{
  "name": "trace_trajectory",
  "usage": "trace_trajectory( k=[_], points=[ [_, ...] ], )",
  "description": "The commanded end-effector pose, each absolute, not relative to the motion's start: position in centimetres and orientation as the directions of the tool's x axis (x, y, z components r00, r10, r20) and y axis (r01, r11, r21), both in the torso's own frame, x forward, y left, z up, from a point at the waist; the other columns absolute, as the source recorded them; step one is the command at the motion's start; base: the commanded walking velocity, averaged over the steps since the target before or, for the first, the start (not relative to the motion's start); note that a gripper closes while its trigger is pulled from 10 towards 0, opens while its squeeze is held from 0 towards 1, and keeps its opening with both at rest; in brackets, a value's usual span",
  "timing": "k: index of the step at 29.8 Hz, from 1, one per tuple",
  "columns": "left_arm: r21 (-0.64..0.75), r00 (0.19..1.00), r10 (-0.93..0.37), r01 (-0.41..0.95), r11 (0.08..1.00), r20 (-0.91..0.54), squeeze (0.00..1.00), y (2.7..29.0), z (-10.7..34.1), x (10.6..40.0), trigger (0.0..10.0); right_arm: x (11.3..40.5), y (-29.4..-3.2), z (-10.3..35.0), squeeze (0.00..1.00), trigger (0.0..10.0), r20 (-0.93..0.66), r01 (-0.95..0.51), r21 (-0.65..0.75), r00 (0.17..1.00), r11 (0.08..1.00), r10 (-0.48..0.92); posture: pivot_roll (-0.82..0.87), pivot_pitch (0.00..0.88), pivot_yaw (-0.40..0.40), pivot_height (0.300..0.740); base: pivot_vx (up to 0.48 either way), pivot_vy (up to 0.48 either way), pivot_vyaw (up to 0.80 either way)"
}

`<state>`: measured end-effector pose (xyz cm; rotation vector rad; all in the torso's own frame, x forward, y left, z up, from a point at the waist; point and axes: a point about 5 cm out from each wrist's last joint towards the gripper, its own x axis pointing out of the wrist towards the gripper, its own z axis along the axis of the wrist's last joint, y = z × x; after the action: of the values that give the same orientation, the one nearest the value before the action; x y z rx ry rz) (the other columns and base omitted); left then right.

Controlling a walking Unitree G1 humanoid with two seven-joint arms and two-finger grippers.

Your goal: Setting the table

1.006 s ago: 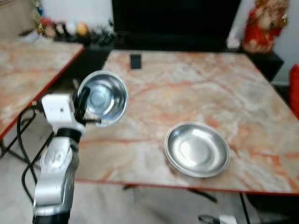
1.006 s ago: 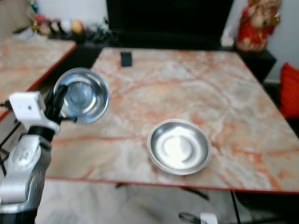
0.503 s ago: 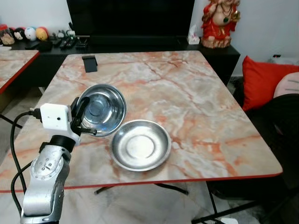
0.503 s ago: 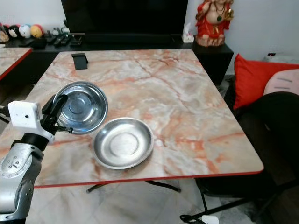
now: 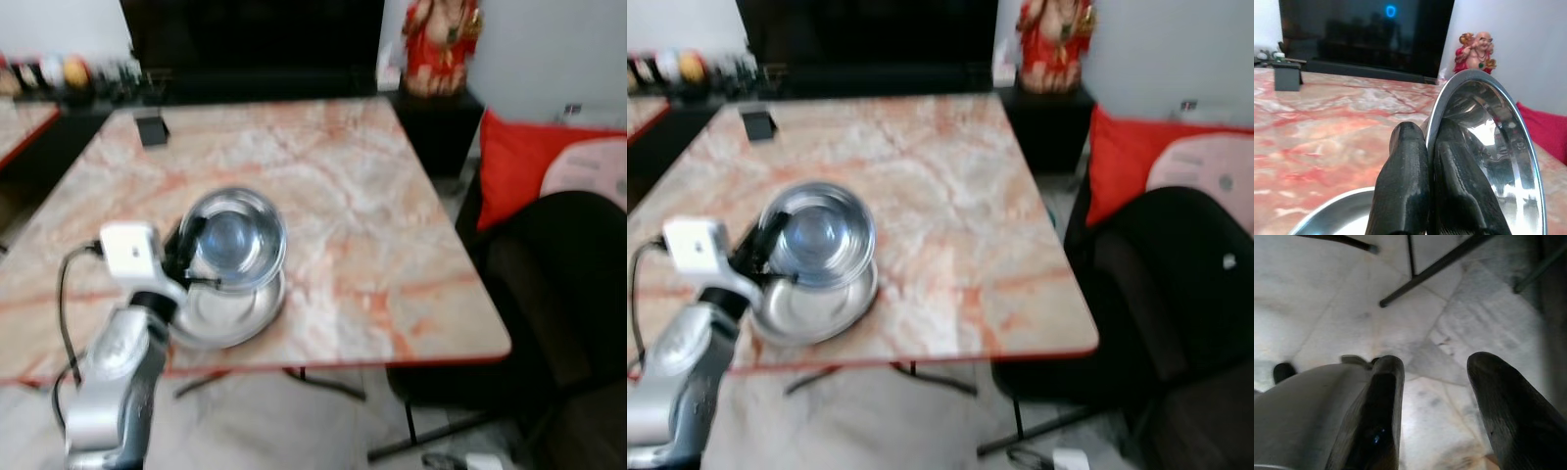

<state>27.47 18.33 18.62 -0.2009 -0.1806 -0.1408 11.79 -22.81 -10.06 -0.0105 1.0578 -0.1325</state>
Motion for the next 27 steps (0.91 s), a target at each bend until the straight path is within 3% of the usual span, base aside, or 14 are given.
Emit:
trace_trajectory(
  k=[1, 2, 5, 15, 20, 24, 27],
  points=[
    [-0.248, 0.981, -0.073, 0.117, 0.962, 0.180, 0.00, 19.4, 18.8, 27.7, 10.0, 11.9, -22.4, -10.1, 0.00, 10.0, -0.867, 0.100, -0.064, 0.488, 0.993, -0.105, -0.02, 0.000, -0.005, 0.732, 0.000, 0.000, 0.00],
    [-0.313, 0.986, -0.065, 0.110, 0.943, 0.153, 0.00, 19.7, 18.6, 28.0, 10.0, 11.9, -22.4, -10.1, 0.00, 10.0, -0.866, 0.101, -0.062, 0.488, 0.993, -0.103, -0.03, 0.000, 0.001, 0.732, 0.000, 0.000, 0.00],
    [-0.334, 0.988, -0.053, 0.099, 0.937, 0.144, 0.00, 19.9, 18.6, 28.4, 10.0, 11.9, -22.3, -10.1, 0.00, 10.0, -0.866, 0.103, -0.059, 0.489, 0.993, -0.103, -0.03, 0.000, 0.004, 0.732, 0.000, 0.000, 0.00],
    [-0.279, 0.990, -0.123, 0.137, 0.950, 0.069, 0.00, 20.2, 18.0, 28.9, 10.0, 11.9, -22.3, -10.1, 0.00, 10.0, -0.867, 0.109, -0.060, 0.487, 0.992, -0.106, -0.03, 0.000, 0.004, 0.732, 0.000, 0.000, 0.00],
    [-0.420, 0.995, 0.084, -0.101, 0.902, -0.058, 0.00, 23.4, 17.6, 30.1, 10.0, 12.0, -22.2, -10.1, 0.00, 10.0, -0.868, 0.104, -0.061, 0.485, 0.993, -0.104, -0.03, 0.000, 0.006, 0.732, 0.000, 0.000, 0.00],
    [-0.453, 0.992, 0.071, -0.112, 0.885, -0.106, 0.00, 24.2, 17.1, 29.9, 10.0, 12.0, -22.2, -10.1, 0.00, 10.0, -0.868, 0.104, -0.060, 0.486, 0.993, -0.103, -0.03, 0.000, 0.006, 0.732, 0.000, 0.000, 0.00],
    [-0.467, 0.988, -0.019, -0.055, 0.883, -0.152, 0.00, 24.3, 16.4, 29.4, 10.0, 12.0, -22.3, -10.1, 0.00, 10.0, -0.868, 0.101, -0.061, 0.485, 0.993, -0.102, -0.03, 0.000, 0.005, 0.732, 0.000, 0.000, 0.00]
  ],
)
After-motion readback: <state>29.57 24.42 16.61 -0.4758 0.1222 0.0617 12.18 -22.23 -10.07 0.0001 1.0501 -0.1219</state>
